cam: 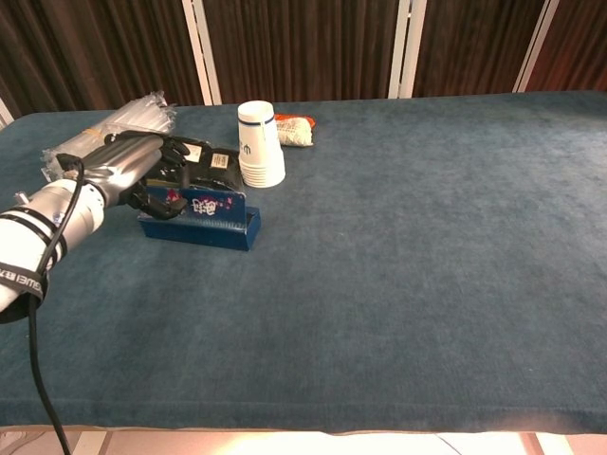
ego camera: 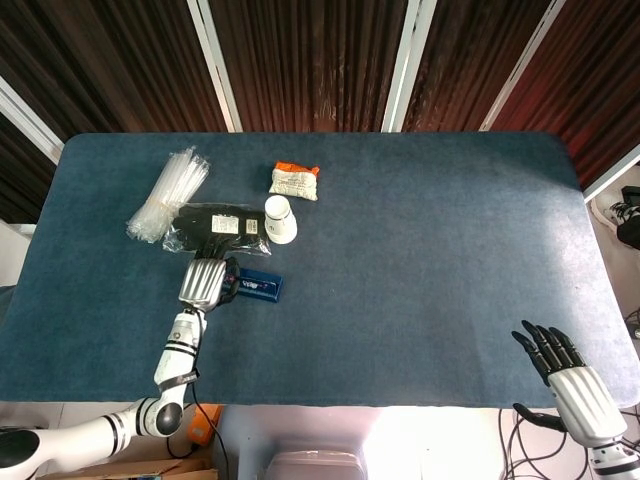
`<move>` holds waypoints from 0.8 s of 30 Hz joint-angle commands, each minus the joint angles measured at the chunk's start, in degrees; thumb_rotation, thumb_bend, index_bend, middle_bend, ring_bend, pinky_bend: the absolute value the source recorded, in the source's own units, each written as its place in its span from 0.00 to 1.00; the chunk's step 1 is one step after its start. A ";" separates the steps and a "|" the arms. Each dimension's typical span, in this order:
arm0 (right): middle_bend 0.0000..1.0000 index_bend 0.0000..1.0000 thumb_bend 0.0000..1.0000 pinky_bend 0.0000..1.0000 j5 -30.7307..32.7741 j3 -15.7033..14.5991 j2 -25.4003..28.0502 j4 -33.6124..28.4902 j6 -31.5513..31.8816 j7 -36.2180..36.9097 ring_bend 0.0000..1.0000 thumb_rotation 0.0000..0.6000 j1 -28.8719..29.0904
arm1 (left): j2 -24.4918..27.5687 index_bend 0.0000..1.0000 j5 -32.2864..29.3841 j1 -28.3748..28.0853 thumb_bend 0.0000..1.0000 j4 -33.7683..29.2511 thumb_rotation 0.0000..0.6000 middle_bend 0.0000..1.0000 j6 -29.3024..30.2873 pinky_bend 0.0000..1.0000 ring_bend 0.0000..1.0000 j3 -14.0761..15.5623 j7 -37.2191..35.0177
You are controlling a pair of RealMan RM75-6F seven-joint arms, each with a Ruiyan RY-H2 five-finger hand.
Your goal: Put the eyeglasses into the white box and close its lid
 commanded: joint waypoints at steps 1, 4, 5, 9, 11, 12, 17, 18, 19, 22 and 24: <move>0.00 0.00 0.28 0.00 -0.10 0.04 0.22 0.13 0.52 0.50 0.00 1.00 -0.16 | -1.20 0.62 -0.65 -0.98 0.52 2.29 1.00 0.13 -0.48 0.09 0.01 -0.40 0.03; 0.00 0.00 0.28 0.00 -0.14 0.10 0.36 0.34 0.82 1.01 0.00 1.00 -0.21 | -2.12 0.54 -1.02 -1.58 0.51 4.28 1.00 0.13 -0.94 0.09 0.01 -0.36 0.13; 0.00 0.00 0.28 0.00 -0.11 0.13 0.40 0.41 0.85 1.17 0.00 1.00 -0.20 | -2.42 0.49 -1.29 -1.79 0.51 4.95 1.00 0.12 -1.35 0.09 0.01 -0.31 0.12; 0.00 0.00 0.28 0.00 -0.13 0.21 0.54 0.53 0.98 1.54 0.00 1.00 -0.17 | -3.53 0.14 -1.28 -2.53 0.50 7.44 1.00 0.08 -1.43 0.09 0.00 -0.33 -0.04; 0.00 0.00 0.28 0.00 -0.01 0.31 0.68 0.54 1.38 1.78 0.00 1.00 -0.33 | -4.36 0.05 0.29 -2.86 0.49 9.49 1.00 0.07 -0.34 0.09 0.00 0.06 -0.85; 0.00 0.00 0.28 0.00 0.00 0.35 0.73 0.55 1.68 1.96 0.00 1.00 -0.45 | -4.75 0.04 1.09 -2.95 0.48 10.40 1.00 0.07 0.12 0.09 0.00 0.22 -1.70; 0.00 0.00 0.28 0.00 -0.18 0.30 0.99 0.76 2.31 2.73 0.00 1.00 -0.72 | -6.68 0.03 3.46 -3.34 0.43 14.81 1.00 0.07 0.79 0.09 0.00 0.50 -6.57; 0.00 0.00 0.28 0.00 -0.18 0.31 1.00 0.78 2.28 2.75 0.00 1.00 -0.70 | -6.82 0.03 3.68 -3.37 0.42 15.16 1.00 0.07 0.81 0.09 0.00 0.55 -7.00; 0.00 0.00 0.28 0.00 -0.17 0.32 1.00 0.79 2.24 2.74 0.00 1.00 -0.69 | -6.77 0.03 4.31 -3.22 0.41 14.97 1.00 0.07 1.41 0.09 0.00 0.66 -7.79; 0.00 0.00 0.28 0.00 -0.01 0.39 0.91 0.80 2.00 2.44 0.00 1.00 -0.65 | -4.81 0.03 7.26 -1.66 0.40 11.12 1.00 0.07 4.96 0.09 0.00 1.84 -9.52; 0.00 0.00 0.28 0.00 0.06 0.41 0.85 0.75 1.83 2.29 0.00 1.00 -0.61 | -1.67 0.02 9.50 0.45 0.39 5.82 1.00 0.06 7.52 0.09 0.00 3.65 -9.83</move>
